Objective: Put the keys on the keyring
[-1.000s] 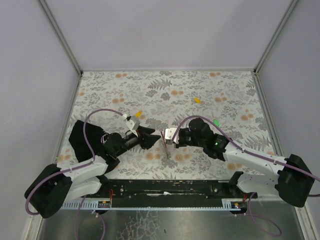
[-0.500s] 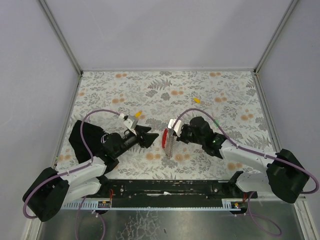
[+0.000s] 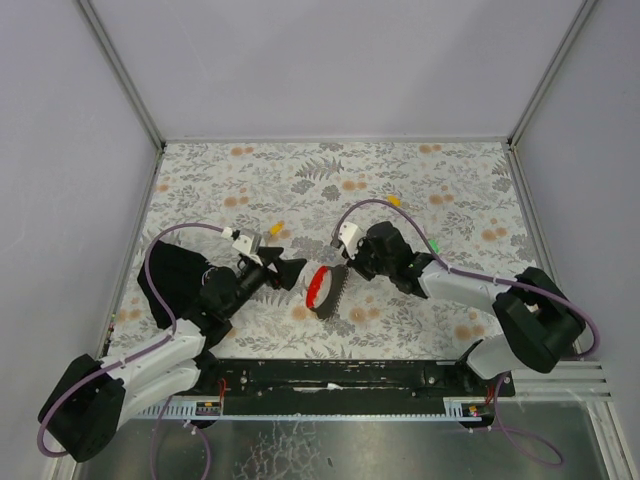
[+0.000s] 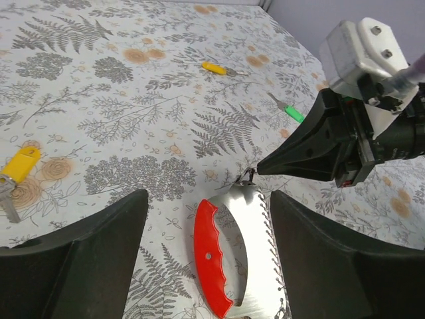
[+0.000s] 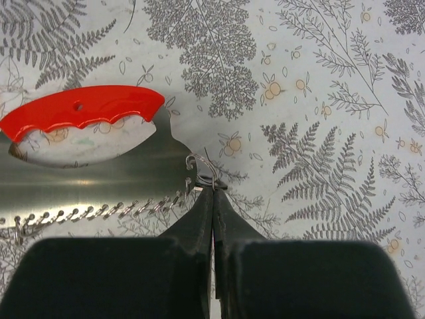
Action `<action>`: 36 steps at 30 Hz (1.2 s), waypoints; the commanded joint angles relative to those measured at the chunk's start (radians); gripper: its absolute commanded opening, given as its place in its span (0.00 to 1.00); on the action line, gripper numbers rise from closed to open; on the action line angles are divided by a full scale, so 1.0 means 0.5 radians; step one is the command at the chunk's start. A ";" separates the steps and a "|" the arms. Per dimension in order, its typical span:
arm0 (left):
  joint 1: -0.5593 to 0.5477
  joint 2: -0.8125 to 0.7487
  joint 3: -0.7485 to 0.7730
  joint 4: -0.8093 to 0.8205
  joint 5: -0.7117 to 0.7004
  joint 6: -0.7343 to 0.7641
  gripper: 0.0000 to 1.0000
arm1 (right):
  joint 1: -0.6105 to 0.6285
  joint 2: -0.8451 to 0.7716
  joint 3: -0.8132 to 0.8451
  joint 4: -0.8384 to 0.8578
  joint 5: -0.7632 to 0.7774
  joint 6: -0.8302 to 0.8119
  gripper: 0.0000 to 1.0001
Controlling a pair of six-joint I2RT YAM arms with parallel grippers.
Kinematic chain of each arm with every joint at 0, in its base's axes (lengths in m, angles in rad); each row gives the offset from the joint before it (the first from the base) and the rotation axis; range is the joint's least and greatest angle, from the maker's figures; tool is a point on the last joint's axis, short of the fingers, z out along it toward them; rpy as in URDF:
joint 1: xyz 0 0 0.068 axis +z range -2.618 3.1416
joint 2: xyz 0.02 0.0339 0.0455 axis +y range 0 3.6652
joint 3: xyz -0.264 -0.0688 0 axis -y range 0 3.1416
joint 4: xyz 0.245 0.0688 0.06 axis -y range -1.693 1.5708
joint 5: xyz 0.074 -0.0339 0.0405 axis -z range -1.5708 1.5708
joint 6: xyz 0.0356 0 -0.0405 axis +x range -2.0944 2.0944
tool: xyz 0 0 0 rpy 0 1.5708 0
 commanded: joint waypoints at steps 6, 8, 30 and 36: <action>0.014 -0.047 -0.018 -0.069 -0.151 -0.020 0.83 | -0.038 0.173 0.142 -0.021 0.243 0.207 0.00; 0.015 -0.053 -0.004 -0.101 -0.169 -0.035 0.86 | -0.082 0.172 0.112 0.004 0.300 0.265 0.00; 0.015 -0.542 0.560 -1.303 -0.713 -0.499 1.00 | -0.219 -0.548 -0.174 -0.225 0.706 0.702 0.99; 0.015 -0.574 0.909 -1.865 -0.819 -0.672 1.00 | -0.219 -0.906 -0.127 -0.624 1.005 0.987 0.99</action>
